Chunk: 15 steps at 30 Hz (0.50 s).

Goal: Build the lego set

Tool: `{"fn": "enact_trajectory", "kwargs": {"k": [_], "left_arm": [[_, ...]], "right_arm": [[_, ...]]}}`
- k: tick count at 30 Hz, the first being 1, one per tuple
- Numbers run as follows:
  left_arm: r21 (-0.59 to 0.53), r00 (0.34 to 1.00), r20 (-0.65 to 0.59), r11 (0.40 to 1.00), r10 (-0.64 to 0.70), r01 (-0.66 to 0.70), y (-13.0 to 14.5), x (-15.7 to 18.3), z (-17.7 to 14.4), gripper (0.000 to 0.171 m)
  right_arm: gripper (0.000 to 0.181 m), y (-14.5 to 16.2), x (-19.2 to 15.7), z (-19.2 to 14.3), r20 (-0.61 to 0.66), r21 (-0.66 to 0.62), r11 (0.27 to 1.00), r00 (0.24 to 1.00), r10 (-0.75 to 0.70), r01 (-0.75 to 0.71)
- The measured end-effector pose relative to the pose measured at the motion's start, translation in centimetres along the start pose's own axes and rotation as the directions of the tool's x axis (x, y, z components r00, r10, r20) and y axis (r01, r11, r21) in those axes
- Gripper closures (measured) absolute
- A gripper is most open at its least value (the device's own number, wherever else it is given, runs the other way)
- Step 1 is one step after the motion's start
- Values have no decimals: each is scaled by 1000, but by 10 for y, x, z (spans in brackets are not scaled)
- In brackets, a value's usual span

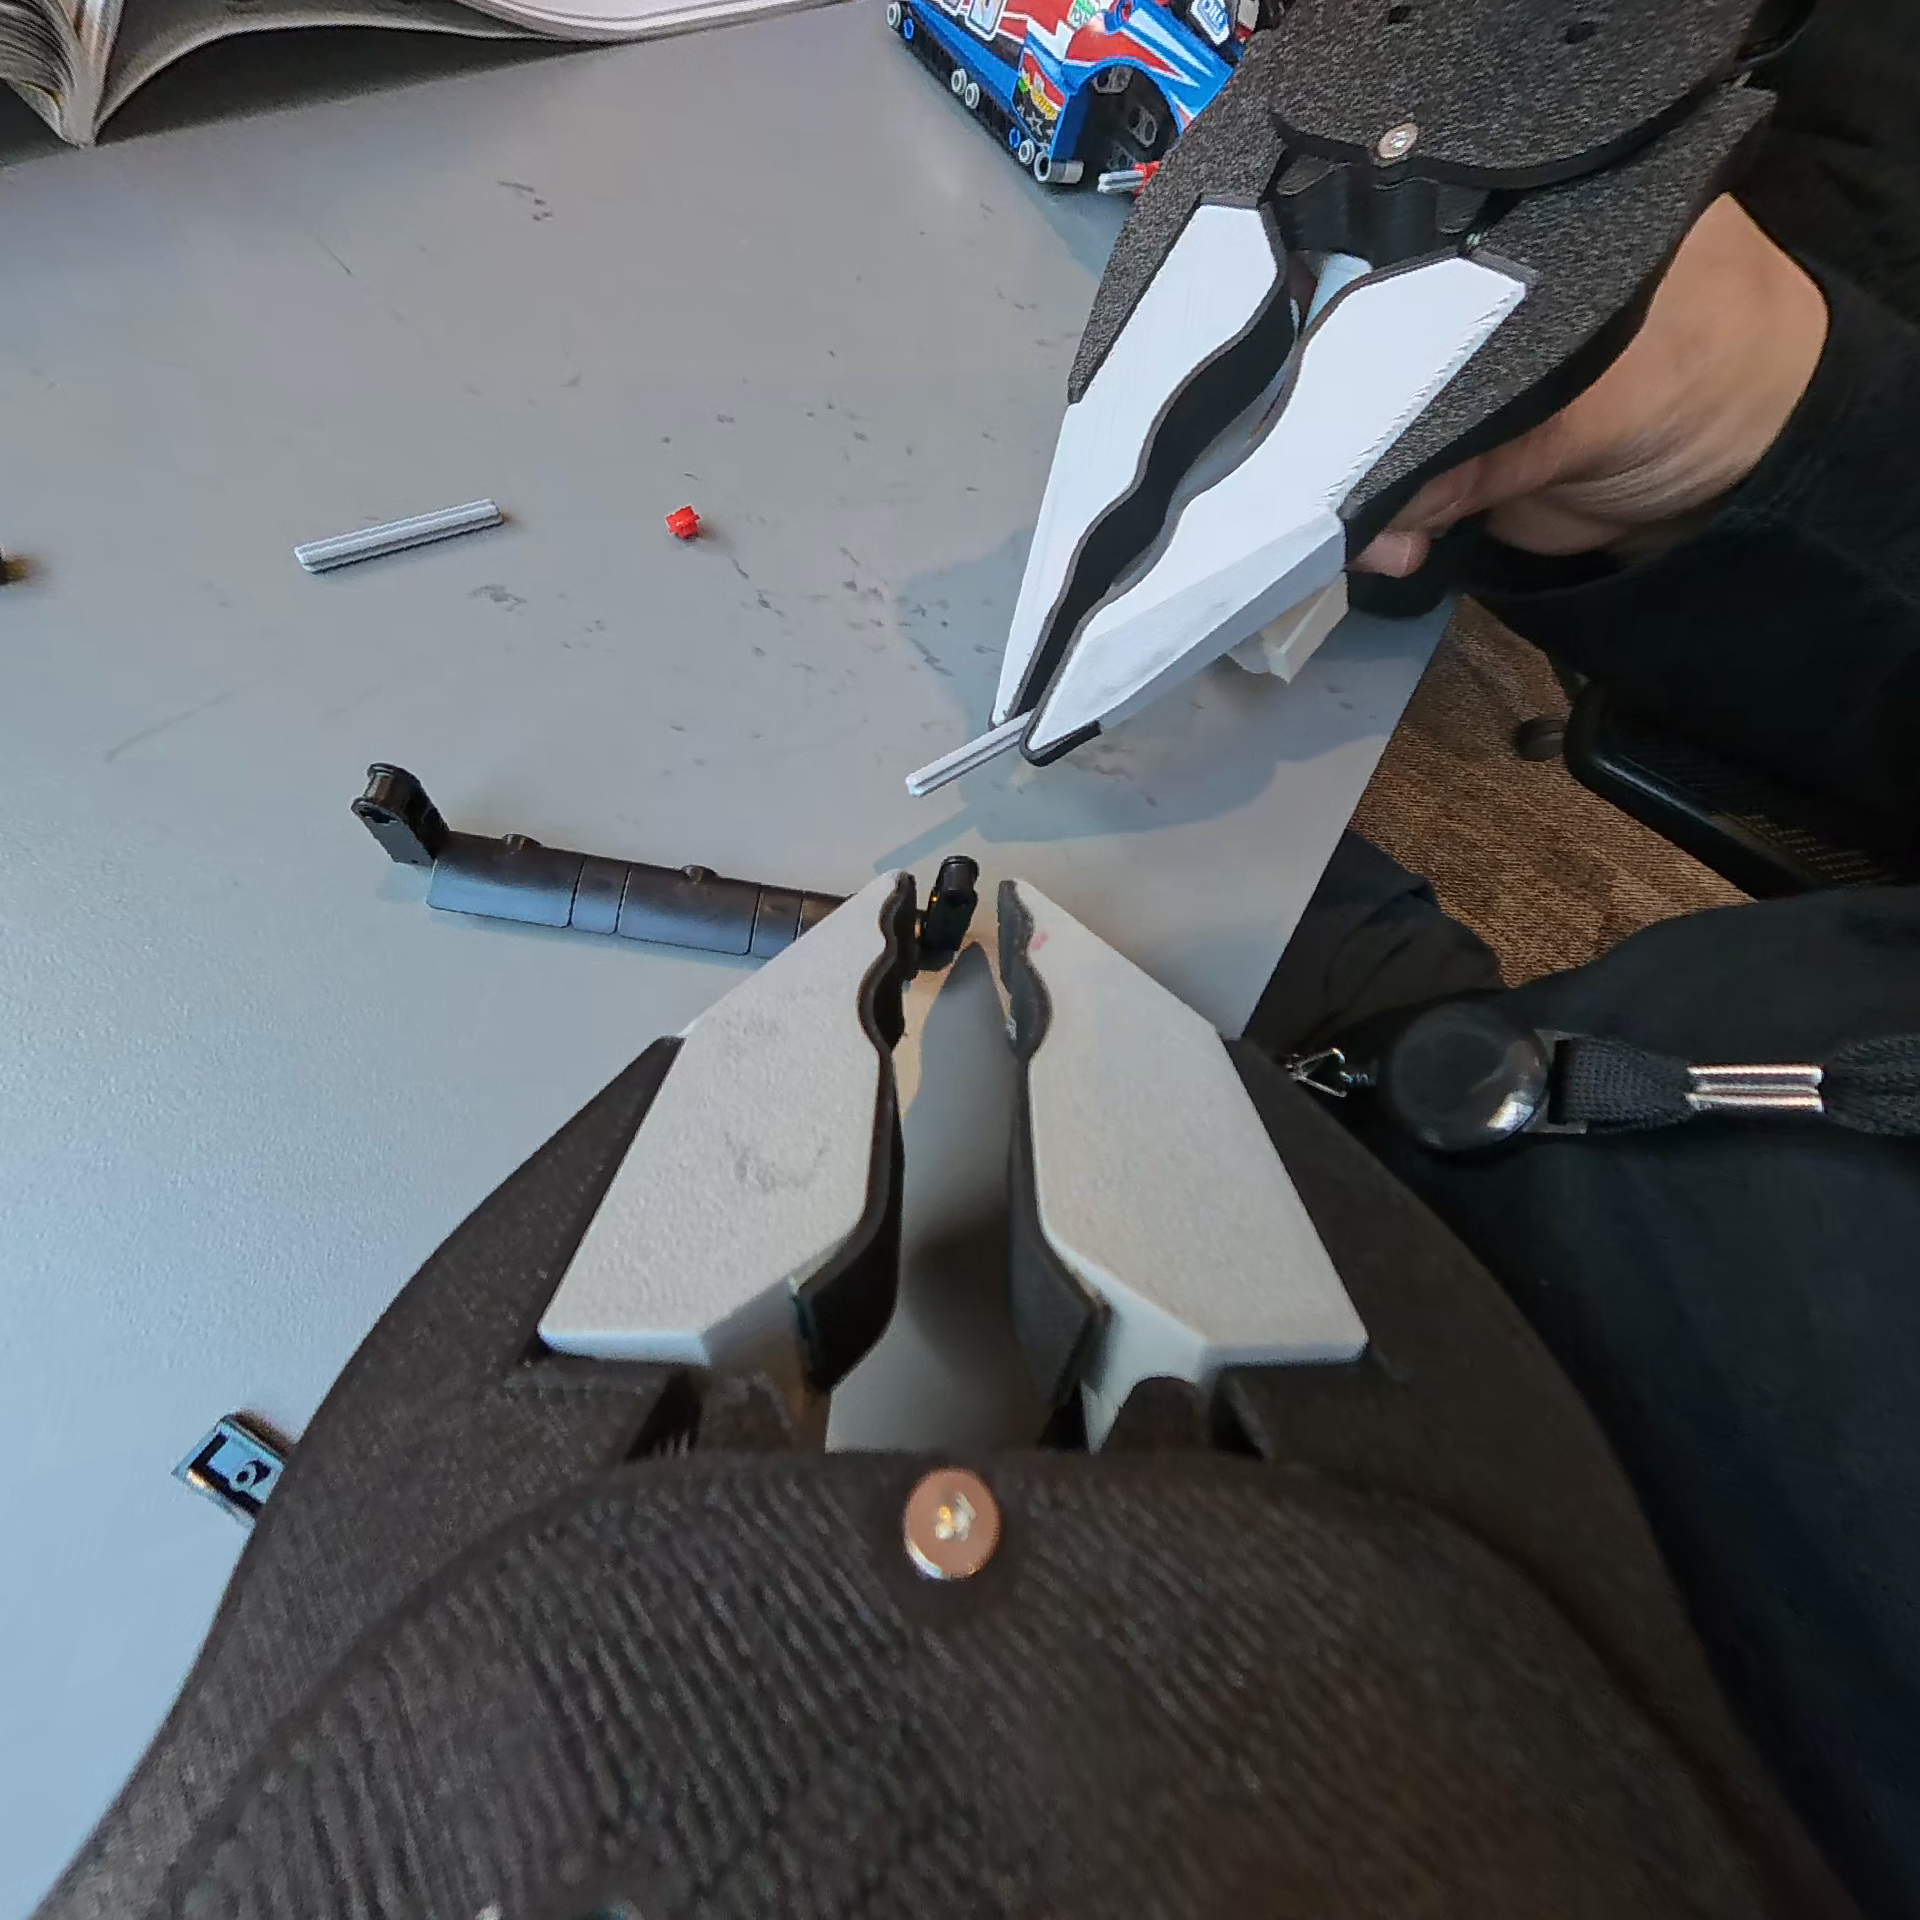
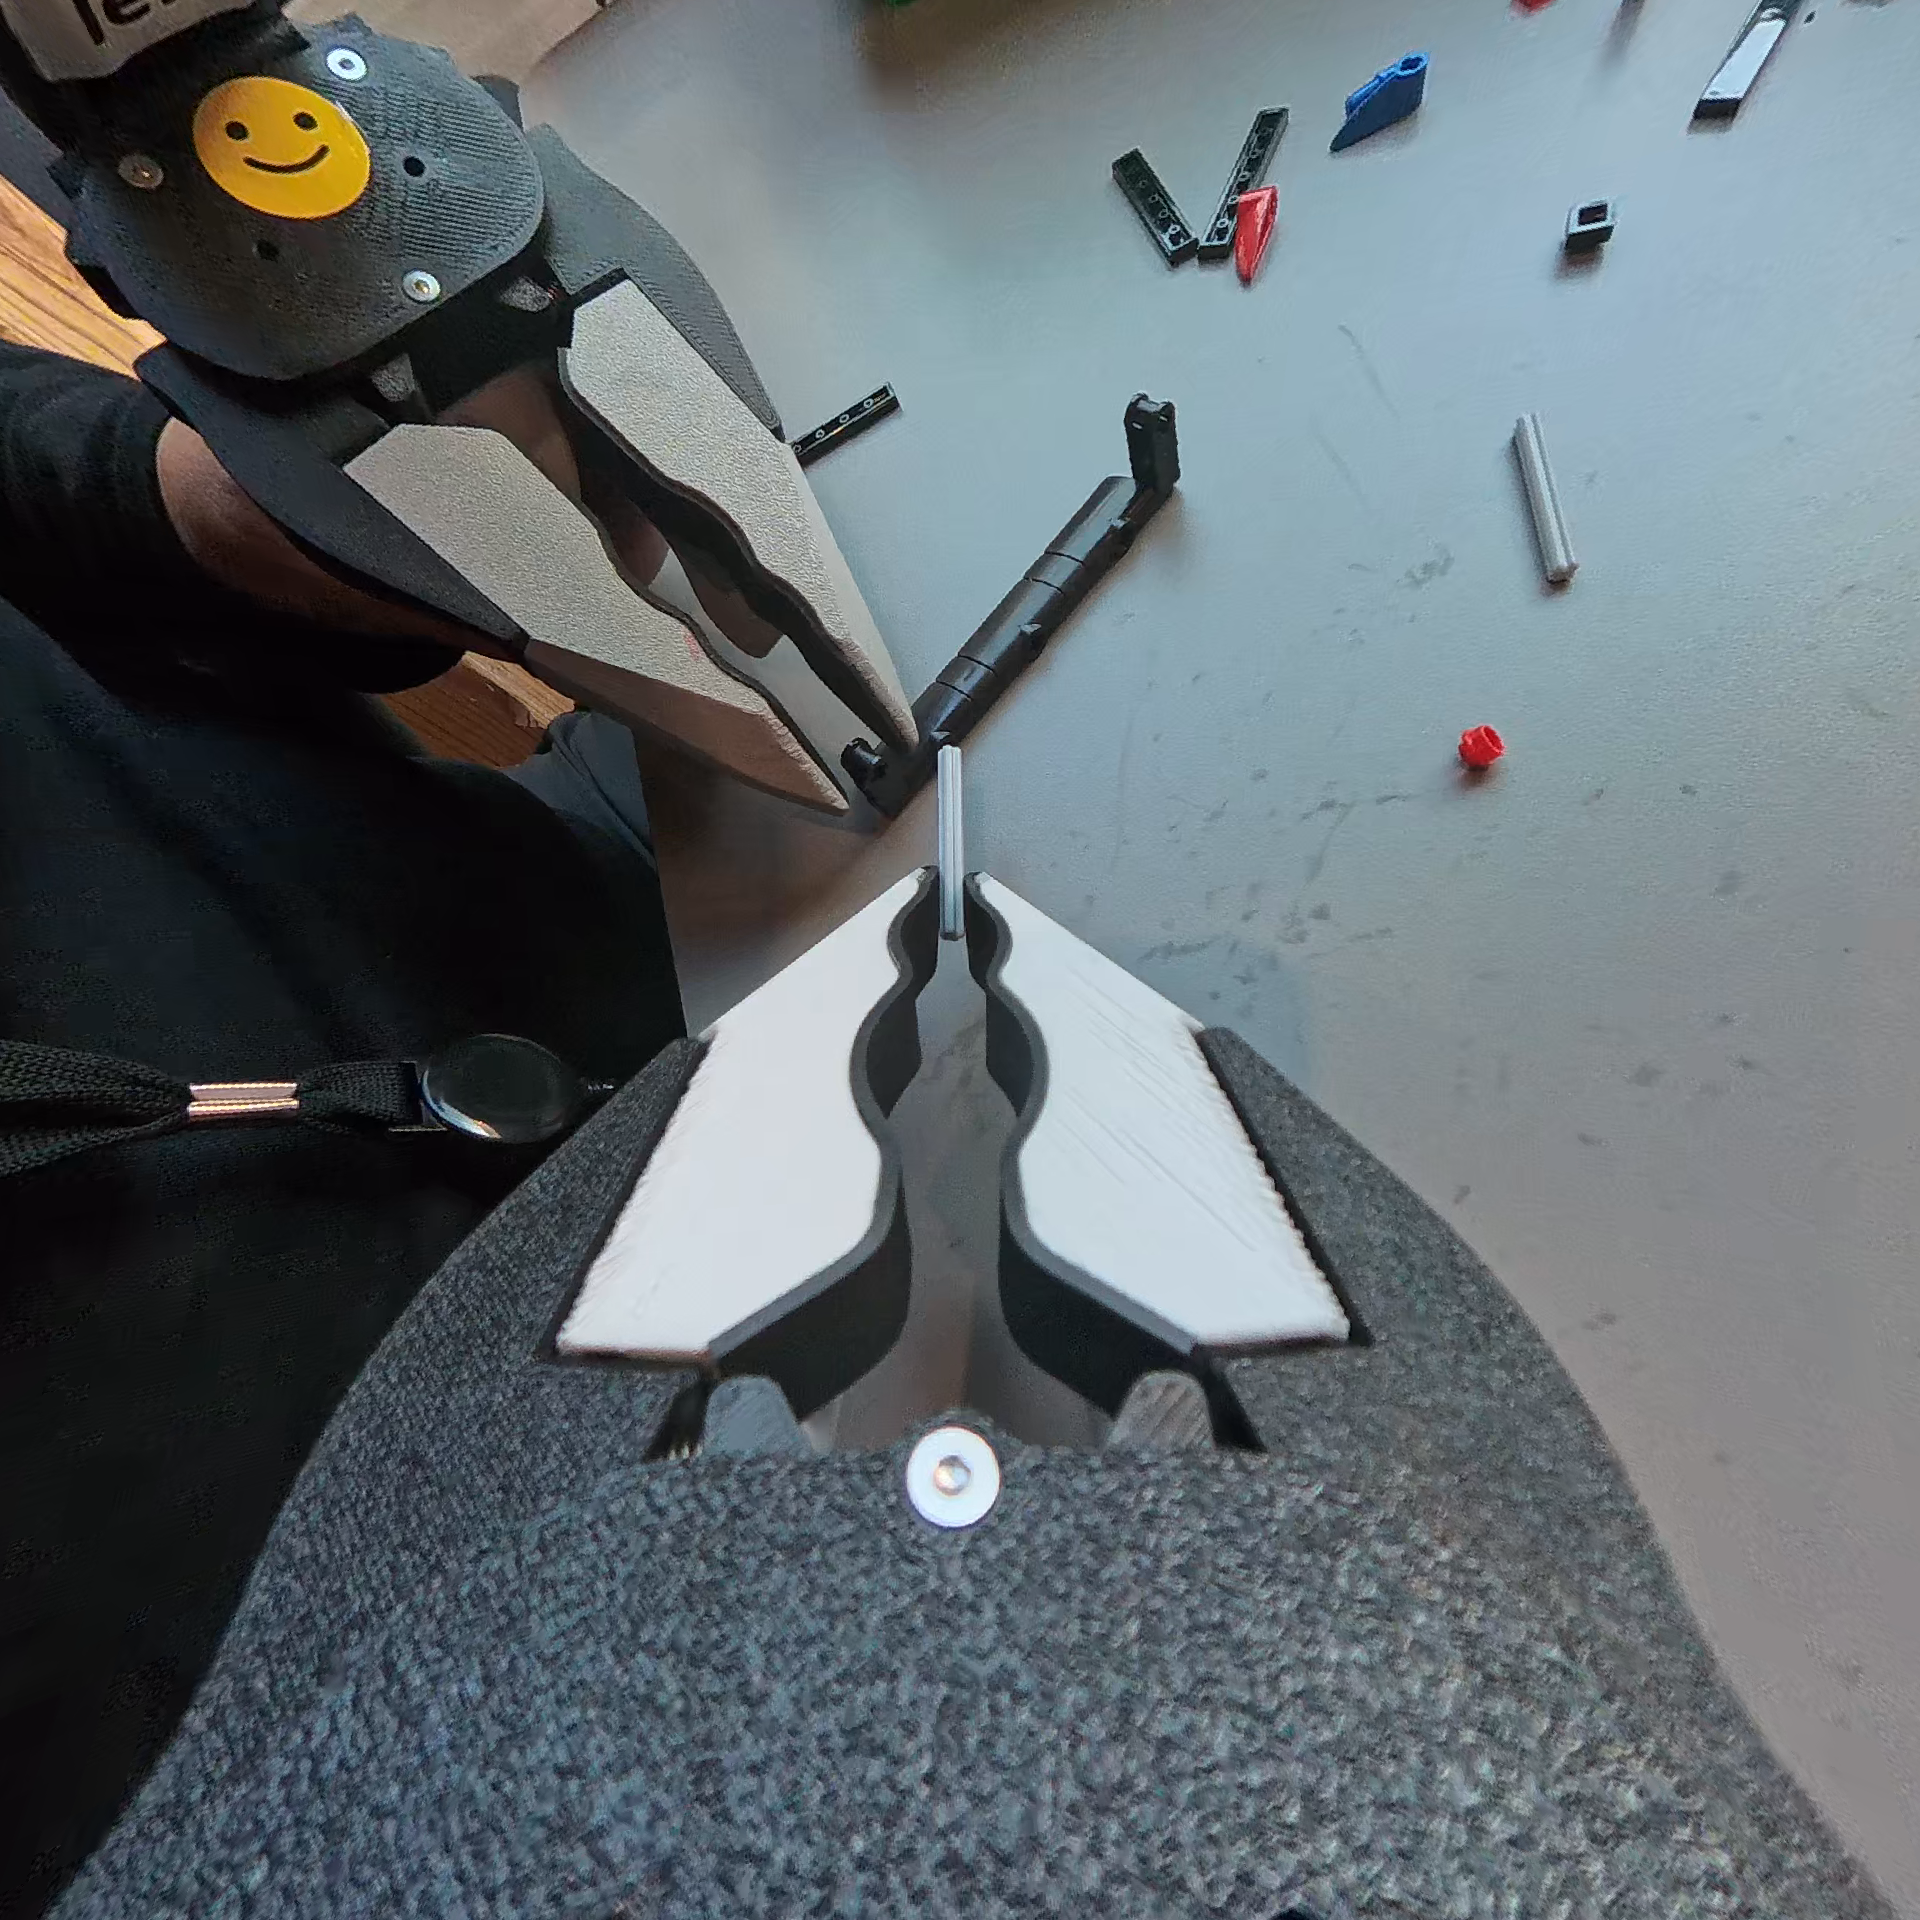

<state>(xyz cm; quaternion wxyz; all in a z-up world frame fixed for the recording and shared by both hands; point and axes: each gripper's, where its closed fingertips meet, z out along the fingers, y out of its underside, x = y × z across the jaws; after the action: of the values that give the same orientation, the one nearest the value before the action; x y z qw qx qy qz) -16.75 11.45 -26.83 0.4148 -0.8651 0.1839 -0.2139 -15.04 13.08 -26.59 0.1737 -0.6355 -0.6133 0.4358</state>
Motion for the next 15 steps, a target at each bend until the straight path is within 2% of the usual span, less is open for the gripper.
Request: {"fn": "enact_trajectory", "kwargs": {"k": [9, 15], "left_arm": [[-2, 1000, 3, 1000, 12, -12, 0, -1, -2, 159], [-53, 994, 23, 993, 105, -103, 0, -5, -9, 159]], "right_arm": [[178, 0, -2, -1, 7, 3, 1000, 1000, -7, 7], [178, 1, -2, -6, -2, 4, 998, 998, -70, 70]]}}
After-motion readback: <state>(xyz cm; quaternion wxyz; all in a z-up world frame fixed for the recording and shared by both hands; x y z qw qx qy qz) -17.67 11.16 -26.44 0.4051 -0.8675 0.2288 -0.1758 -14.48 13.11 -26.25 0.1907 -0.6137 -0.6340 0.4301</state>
